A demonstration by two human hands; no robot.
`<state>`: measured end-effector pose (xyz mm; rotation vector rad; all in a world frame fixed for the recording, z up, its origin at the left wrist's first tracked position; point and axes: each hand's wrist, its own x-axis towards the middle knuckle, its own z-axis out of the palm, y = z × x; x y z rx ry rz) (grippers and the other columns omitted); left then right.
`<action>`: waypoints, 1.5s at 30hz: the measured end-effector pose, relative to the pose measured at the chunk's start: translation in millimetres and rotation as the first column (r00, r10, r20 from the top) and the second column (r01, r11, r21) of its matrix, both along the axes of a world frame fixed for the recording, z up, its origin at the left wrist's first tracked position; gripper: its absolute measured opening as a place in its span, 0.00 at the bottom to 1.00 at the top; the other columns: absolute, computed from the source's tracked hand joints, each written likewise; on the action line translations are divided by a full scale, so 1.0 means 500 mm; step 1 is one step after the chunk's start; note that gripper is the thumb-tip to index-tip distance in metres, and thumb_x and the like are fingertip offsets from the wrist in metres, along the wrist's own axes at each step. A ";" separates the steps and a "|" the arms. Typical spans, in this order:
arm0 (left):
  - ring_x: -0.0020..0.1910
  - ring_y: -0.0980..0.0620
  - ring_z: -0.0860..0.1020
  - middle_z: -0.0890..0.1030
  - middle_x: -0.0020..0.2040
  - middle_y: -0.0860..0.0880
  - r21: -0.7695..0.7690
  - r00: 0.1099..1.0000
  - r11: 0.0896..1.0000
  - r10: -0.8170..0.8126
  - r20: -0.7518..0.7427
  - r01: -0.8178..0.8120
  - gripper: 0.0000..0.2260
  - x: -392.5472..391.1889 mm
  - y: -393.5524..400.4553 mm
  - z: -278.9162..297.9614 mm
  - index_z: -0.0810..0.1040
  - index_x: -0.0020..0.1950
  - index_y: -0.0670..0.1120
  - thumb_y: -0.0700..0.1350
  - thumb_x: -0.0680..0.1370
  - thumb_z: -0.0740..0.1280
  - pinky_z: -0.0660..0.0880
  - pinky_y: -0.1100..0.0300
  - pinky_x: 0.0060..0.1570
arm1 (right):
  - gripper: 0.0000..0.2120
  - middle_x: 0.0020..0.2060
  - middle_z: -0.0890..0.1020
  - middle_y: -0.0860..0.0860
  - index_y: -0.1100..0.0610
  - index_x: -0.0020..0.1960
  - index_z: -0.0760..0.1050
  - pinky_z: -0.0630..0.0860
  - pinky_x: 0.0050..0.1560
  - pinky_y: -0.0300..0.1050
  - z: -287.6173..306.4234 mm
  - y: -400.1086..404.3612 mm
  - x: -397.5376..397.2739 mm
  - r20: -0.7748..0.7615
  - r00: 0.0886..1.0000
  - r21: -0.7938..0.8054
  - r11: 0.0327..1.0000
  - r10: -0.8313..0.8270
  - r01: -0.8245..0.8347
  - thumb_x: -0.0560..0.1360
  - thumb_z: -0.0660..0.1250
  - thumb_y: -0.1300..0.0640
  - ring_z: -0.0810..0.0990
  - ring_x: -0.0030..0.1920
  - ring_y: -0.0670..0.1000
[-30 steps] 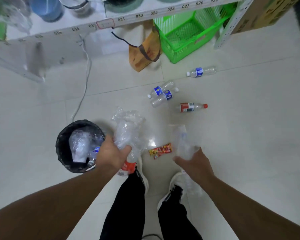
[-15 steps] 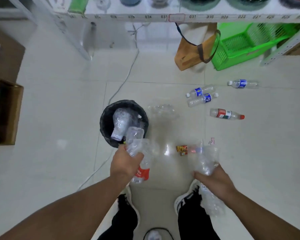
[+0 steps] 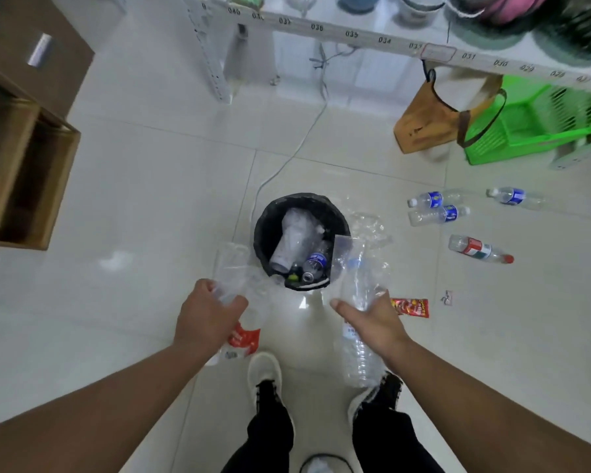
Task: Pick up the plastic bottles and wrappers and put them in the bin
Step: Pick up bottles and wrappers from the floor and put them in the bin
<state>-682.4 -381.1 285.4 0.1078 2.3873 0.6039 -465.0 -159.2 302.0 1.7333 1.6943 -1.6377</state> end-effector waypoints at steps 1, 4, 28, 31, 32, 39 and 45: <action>0.43 0.59 0.77 0.77 0.47 0.57 -0.011 1.000 1.000 -0.025 0.003 0.025 0.23 -0.008 -0.009 -0.003 0.71 0.59 0.53 0.60 0.71 0.75 0.70 0.57 0.39 | 0.43 0.55 0.75 0.44 0.49 0.75 0.60 0.70 0.60 0.45 -0.008 0.004 -0.026 0.000 1.000 0.001 1.000 0.014 -0.014 0.71 0.81 0.38 0.75 0.57 0.51; 0.42 0.60 0.78 0.79 0.47 0.60 -0.028 0.997 0.997 -0.070 0.018 0.071 0.20 -0.018 -0.025 -0.008 0.73 0.57 0.54 0.60 0.72 0.76 0.71 0.59 0.37 | 0.38 0.51 0.74 0.42 0.48 0.67 0.59 0.72 0.55 0.47 -0.037 0.029 -0.101 0.022 0.998 -0.009 0.998 0.056 -0.056 0.71 0.79 0.37 0.76 0.51 0.50; 0.42 0.57 0.82 0.83 0.47 0.55 -0.048 0.996 0.999 0.003 0.089 0.001 0.23 -0.069 0.283 -0.064 0.74 0.58 0.54 0.61 0.72 0.78 0.73 0.60 0.34 | 0.28 0.68 0.76 0.58 0.56 0.75 0.72 0.76 0.61 0.53 -0.175 0.255 -0.091 0.092 0.966 0.048 0.968 0.243 -0.248 0.84 0.61 0.38 0.79 0.62 0.57; 0.44 0.55 0.82 0.83 0.49 0.52 -0.087 0.993 0.994 -0.052 0.109 0.062 0.24 -0.089 0.334 -0.082 0.74 0.61 0.51 0.60 0.72 0.77 0.74 0.58 0.35 | 0.25 0.63 0.79 0.57 0.57 0.71 0.74 0.80 0.58 0.55 -0.174 0.279 -0.040 0.120 0.966 0.048 0.971 0.228 -0.235 0.83 0.63 0.40 0.82 0.56 0.55; 0.44 0.54 0.82 0.83 0.49 0.52 -0.099 0.991 0.992 -0.072 0.117 0.084 0.25 -0.094 0.350 -0.090 0.75 0.62 0.50 0.60 0.72 0.77 0.74 0.58 0.36 | 0.24 0.62 0.79 0.57 0.56 0.70 0.75 0.80 0.60 0.57 -0.175 0.283 -0.022 0.132 0.966 0.051 0.972 0.222 -0.230 0.83 0.63 0.40 0.82 0.55 0.56; 0.74 0.39 0.75 0.73 0.76 0.45 -0.203 0.975 0.958 -0.179 0.131 0.203 0.59 -0.092 0.405 -0.151 0.63 0.83 0.51 0.76 0.59 0.77 0.71 0.32 0.72 | 0.22 0.61 0.80 0.55 0.54 0.66 0.76 0.79 0.63 0.60 -0.182 0.253 0.060 0.166 0.983 0.054 0.994 0.081 -0.092 0.82 0.64 0.39 0.80 0.60 0.56; 0.76 0.42 0.71 0.69 0.79 0.46 -0.133 0.923 0.914 -0.385 0.018 0.384 0.54 -0.096 0.385 -0.137 0.60 0.85 0.52 0.76 0.67 0.72 0.72 0.36 0.73 | 0.21 0.63 0.80 0.57 0.56 0.66 0.77 0.77 0.66 0.60 -0.157 0.191 0.054 0.154 0.981 0.069 0.992 -0.119 0.110 0.82 0.65 0.41 0.80 0.63 0.58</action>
